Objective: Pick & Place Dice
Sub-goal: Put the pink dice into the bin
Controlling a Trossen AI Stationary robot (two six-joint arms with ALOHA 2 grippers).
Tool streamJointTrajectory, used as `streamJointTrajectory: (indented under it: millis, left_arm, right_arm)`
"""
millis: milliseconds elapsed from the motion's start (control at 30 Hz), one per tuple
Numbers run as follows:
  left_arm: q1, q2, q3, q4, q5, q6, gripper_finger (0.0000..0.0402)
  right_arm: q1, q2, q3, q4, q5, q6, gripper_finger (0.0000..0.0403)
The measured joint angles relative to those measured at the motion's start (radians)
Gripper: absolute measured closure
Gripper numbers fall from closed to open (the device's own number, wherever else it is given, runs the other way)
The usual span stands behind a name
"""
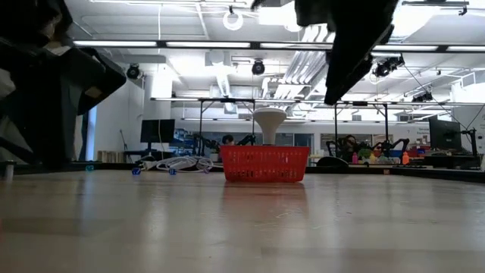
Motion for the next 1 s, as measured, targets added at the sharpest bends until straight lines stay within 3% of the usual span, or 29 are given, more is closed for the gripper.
streamJointTrajectory:
  millis: [167, 500, 1000]
  left_arm:
    - [-0.011, 0.000, 0.000, -0.002, -0.012, -0.012, 0.0161]
    - [-0.082, 0.006, 0.000, 0.004, -0.130, 0.004, 0.0161]
    - [-0.081, 0.157, 0.003, 0.184, -0.160, 0.108, 0.0161]
  right_arm:
    - [0.135, 0.000, 0.000, 0.074, 0.038, 0.078, 0.0163]
    - [0.398, 0.001, 0.000, 0.239, 0.354, 0.223, 0.0163]
    - [0.513, 0.005, 0.000, 0.450, 0.416, 0.203, 0.0163]
